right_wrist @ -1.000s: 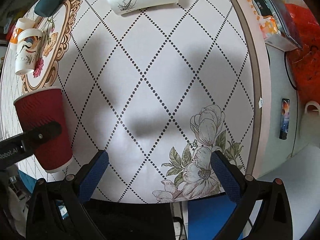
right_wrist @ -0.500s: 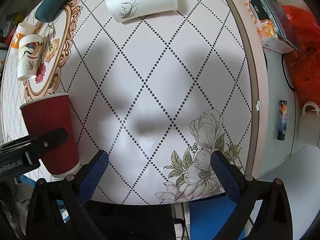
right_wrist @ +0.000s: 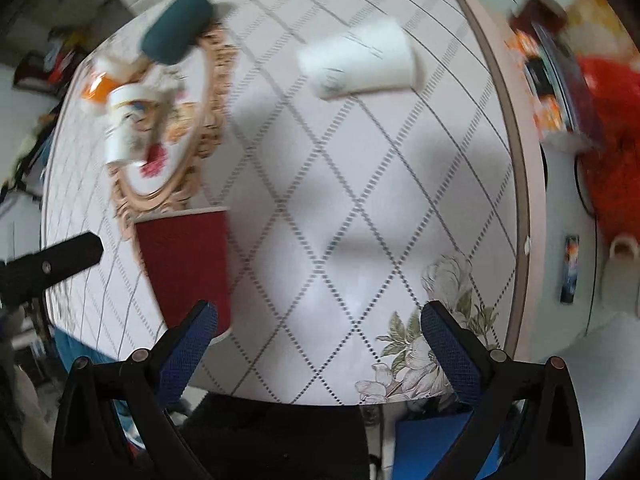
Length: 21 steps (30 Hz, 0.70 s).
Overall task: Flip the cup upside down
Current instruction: 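Bring the red cup toward the right gripper and grasp it with the right gripper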
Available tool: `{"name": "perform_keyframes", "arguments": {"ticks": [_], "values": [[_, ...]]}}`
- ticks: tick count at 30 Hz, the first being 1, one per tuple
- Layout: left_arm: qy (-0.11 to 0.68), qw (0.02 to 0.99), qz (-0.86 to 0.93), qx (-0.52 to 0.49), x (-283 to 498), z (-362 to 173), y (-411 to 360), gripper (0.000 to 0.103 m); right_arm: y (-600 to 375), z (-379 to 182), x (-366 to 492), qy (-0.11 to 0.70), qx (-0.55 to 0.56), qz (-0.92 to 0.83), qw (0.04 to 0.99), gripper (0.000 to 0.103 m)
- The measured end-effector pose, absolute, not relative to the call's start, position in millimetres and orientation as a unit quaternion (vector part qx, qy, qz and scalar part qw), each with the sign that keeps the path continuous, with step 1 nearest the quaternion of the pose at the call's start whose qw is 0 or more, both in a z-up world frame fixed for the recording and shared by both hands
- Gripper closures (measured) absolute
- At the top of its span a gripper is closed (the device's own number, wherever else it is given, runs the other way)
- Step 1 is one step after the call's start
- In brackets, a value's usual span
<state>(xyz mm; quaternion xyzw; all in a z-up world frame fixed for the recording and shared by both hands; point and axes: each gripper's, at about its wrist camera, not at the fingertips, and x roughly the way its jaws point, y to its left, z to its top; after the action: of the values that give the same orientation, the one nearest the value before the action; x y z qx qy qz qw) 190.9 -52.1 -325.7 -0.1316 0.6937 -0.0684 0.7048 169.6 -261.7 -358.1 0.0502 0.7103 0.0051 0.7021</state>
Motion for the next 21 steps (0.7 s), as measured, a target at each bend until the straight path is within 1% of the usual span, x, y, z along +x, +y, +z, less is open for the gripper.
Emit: {"name": "perform_keyframes", "arguments": {"ticks": [5, 14, 17, 21], "values": [[0.691, 0.708, -0.034, -0.145, 170, -323, -13, 0.012, -220, -337, 174, 0.709, 0.013, 0.043, 0.703, 0.000], [0.690, 0.704, 0.026, -0.169, 136, -345, 44, 0.012, -164, -328, 168, 0.711, -0.055, 0.093, 0.695, 0.000], [0.690, 0.701, 0.039, -0.176, 129, -355, 57, 0.012, -149, -327, 167, 0.710, -0.091, 0.105, 0.691, 0.000], [0.689, 0.701, 0.058, -0.173, 122, -365, 68, 0.012, -130, -323, 164, 0.699, -0.166, 0.123, 0.684, 0.000]]}}
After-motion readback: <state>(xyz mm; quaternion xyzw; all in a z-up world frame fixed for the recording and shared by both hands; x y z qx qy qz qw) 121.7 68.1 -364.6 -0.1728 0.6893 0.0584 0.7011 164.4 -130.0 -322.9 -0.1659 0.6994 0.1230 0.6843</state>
